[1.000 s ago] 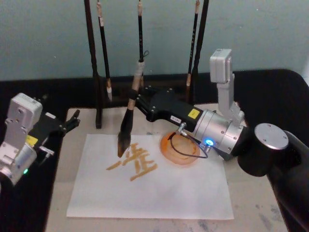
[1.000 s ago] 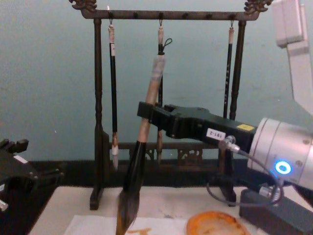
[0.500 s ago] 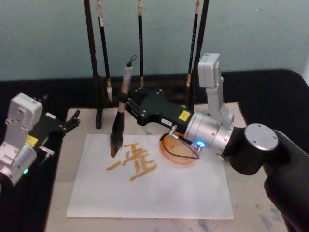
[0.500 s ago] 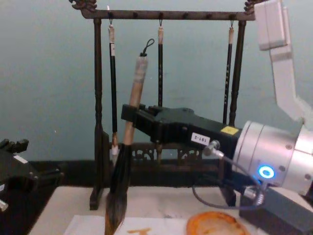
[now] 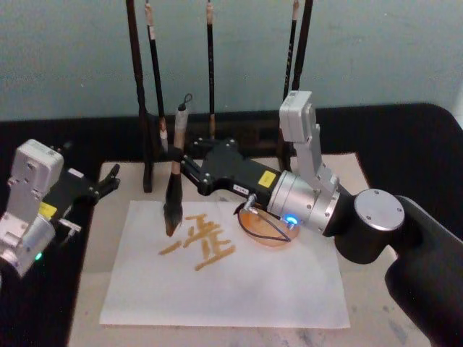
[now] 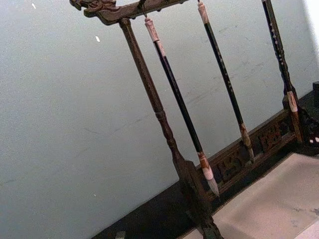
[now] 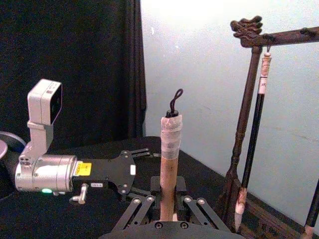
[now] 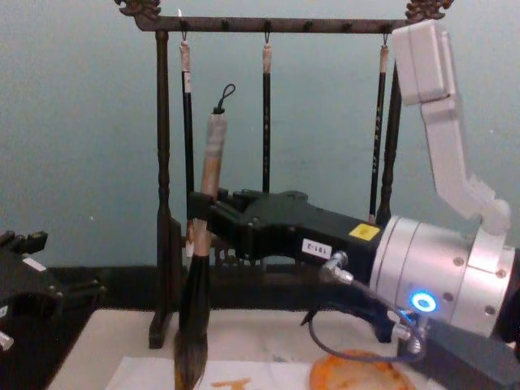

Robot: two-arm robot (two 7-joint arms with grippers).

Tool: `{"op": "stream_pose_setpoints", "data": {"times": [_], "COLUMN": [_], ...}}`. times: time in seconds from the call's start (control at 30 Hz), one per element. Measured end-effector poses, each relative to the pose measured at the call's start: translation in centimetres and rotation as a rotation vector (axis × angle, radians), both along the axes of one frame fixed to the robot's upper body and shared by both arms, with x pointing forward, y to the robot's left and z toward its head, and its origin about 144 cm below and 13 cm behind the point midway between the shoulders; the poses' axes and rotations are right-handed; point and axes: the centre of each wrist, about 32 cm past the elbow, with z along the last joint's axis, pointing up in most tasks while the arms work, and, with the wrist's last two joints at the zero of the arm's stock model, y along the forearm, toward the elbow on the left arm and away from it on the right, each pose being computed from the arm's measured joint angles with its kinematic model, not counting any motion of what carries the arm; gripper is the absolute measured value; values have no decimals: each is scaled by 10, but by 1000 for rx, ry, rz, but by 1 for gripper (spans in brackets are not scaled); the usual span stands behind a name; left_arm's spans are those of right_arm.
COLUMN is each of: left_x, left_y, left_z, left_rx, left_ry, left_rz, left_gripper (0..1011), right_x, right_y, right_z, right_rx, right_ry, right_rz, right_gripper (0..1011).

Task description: Pick up the brush from the inkstone, write on the paper, then place the brush back to its original position.

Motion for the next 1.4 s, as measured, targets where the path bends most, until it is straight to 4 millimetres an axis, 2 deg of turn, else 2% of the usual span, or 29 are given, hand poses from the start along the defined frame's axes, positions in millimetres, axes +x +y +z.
{"op": "stream_pose_setpoints", "data": {"times": [1.4], "left_x": [0], "left_y": [0], "left_z": [0], "left_rx": [0], "left_ry": [0], "left_rz": [0], "left_gripper": [1010], "right_x": [-6], "right_y": [7], "right_z": [-13], "right_rx": [-13], "right_ry": [6], "right_rz": [1], "right_gripper": [172]}}
